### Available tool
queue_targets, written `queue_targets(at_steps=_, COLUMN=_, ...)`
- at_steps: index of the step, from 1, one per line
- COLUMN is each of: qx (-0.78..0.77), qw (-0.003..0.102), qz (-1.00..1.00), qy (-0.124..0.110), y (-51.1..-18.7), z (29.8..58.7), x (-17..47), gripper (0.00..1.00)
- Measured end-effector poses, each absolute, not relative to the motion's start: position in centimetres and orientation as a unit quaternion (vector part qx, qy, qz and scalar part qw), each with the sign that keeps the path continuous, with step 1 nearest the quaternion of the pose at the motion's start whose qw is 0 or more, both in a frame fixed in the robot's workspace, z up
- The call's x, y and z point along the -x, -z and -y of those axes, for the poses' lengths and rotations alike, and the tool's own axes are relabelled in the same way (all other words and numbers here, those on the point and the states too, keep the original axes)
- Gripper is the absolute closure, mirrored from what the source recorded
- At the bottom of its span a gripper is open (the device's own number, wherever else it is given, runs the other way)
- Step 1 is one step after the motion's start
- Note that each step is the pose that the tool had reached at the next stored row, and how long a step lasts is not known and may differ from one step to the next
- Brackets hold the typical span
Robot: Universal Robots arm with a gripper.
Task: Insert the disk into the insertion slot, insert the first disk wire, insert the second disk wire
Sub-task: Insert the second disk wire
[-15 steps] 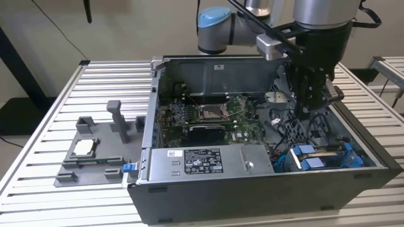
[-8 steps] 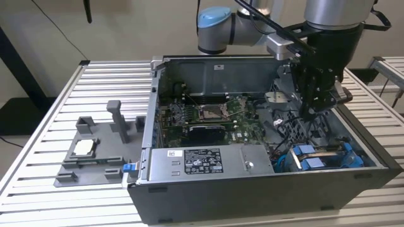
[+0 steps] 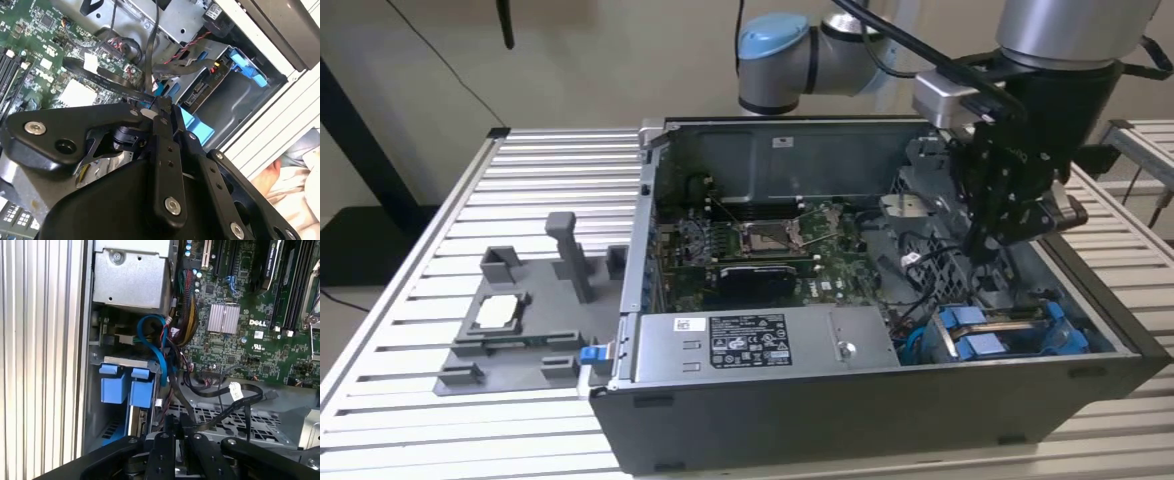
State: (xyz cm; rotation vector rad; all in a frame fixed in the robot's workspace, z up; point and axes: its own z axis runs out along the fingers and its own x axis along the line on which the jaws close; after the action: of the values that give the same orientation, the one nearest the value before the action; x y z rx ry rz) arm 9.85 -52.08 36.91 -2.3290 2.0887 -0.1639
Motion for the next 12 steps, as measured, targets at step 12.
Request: queue_targets(at_steps=12, qx=0.745, qw=-0.027, qz=-0.666, qy=0.017, y=-36.6, z=53.7, x=-12.0, gripper=0.84)
